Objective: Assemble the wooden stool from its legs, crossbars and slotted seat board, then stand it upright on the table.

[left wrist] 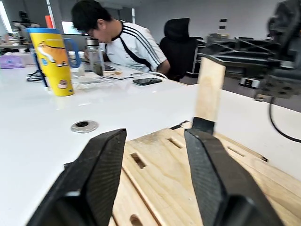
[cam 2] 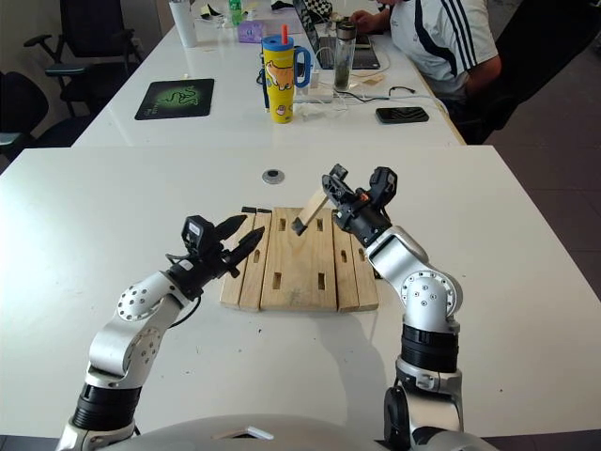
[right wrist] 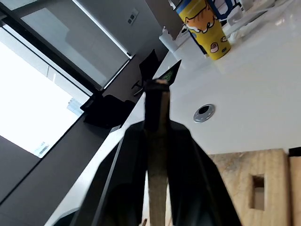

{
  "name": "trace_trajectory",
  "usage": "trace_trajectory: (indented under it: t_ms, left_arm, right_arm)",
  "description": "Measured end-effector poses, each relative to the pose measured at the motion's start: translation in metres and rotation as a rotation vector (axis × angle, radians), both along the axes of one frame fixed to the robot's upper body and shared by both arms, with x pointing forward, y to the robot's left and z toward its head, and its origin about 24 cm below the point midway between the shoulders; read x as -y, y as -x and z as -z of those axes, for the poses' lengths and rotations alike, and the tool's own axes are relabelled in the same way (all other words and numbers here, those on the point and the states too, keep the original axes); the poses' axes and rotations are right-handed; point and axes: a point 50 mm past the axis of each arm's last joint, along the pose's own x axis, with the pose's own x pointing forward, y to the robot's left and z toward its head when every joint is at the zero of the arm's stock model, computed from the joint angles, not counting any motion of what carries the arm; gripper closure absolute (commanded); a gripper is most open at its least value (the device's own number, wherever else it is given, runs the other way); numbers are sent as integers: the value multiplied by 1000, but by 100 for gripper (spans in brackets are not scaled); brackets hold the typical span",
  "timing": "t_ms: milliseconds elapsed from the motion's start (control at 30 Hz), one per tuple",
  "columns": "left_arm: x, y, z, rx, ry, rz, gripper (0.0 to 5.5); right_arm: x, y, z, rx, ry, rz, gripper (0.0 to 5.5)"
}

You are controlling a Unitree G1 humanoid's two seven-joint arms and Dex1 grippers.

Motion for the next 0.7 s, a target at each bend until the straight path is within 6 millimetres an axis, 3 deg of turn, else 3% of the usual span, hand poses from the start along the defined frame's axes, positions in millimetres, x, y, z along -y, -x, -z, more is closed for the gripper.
trace_trajectory:
  t_ms: [233, 400, 700]
  left_arm:
    - [-31, -7, 7, -42, 80, -260, 479]
    - [-45, -8, 12, -69, 85, -359, 549]
    - [-58, -14, 11, -82, 56, -447, 550]
  right_arm:
    - [18, 16, 15, 76, 212, 172, 507]
    - [18, 23, 24, 61, 220, 219, 507]
    - [17, 37, 42, -30, 194, 309, 507]
